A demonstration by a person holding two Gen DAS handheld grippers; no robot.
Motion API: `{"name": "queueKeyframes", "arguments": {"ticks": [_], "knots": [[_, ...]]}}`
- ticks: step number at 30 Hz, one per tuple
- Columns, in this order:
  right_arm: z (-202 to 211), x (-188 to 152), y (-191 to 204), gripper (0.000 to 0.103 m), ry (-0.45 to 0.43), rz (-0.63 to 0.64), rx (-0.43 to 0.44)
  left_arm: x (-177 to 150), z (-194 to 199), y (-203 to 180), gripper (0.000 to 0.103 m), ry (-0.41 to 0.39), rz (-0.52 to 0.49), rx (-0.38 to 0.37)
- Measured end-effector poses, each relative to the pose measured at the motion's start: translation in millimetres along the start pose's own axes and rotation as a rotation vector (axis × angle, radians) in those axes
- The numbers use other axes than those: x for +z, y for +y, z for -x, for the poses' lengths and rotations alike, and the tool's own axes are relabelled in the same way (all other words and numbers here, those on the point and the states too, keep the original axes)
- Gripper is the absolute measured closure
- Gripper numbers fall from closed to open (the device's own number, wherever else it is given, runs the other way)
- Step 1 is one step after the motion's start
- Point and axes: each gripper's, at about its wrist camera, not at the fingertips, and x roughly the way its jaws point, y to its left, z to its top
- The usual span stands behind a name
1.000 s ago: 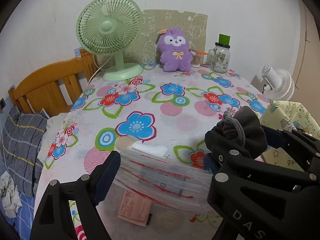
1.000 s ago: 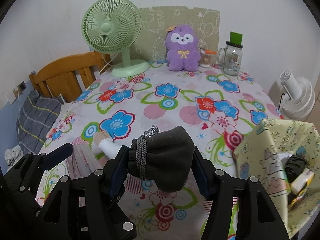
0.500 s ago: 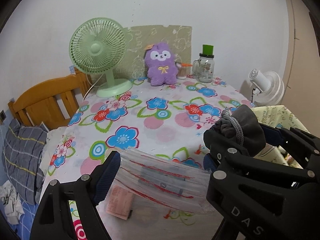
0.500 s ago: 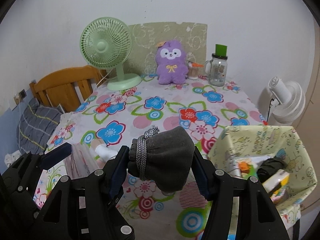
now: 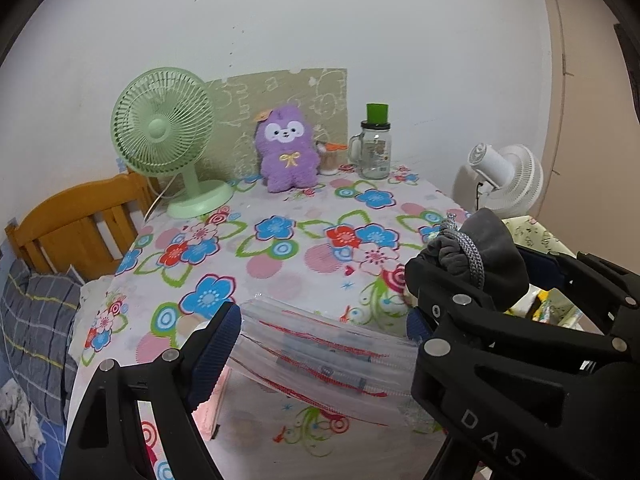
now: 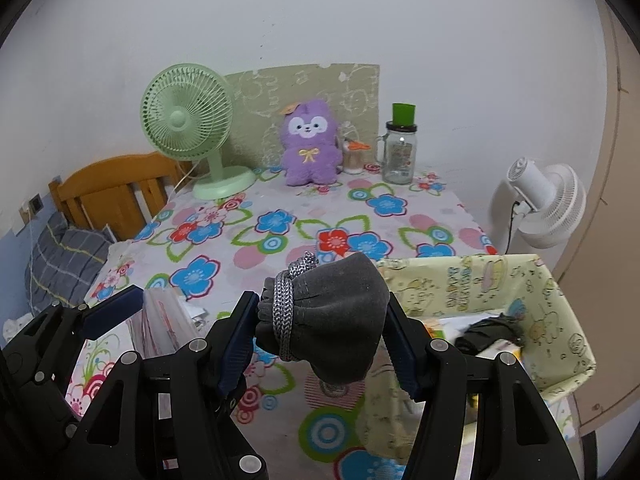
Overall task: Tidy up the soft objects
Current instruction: 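Lift the grey knit item with the right gripper while the left carries the straw bag toward the box, then lower both items into the yellow box and open both grippers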
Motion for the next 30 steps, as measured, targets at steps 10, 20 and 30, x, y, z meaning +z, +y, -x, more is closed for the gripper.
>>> {"name": "queueKeyframes", "arguments": {"ticks": [10, 20, 30], "knots": [[12, 3, -23, 0.039, -0.026, -0.02, -0.017, 8, 6, -24, 0.017, -0.023, -0.018, -0.019], [20, 4, -50, 0.039, -0.047, -0.043, -0.039, 15, 4, -49, 0.017, -0.037, -0.05, -0.038], [24, 4, -79, 0.039, -0.057, -0.069, -0.069, 21, -2, -77, 0.017, -0.041, -0.077, -0.069]]}}
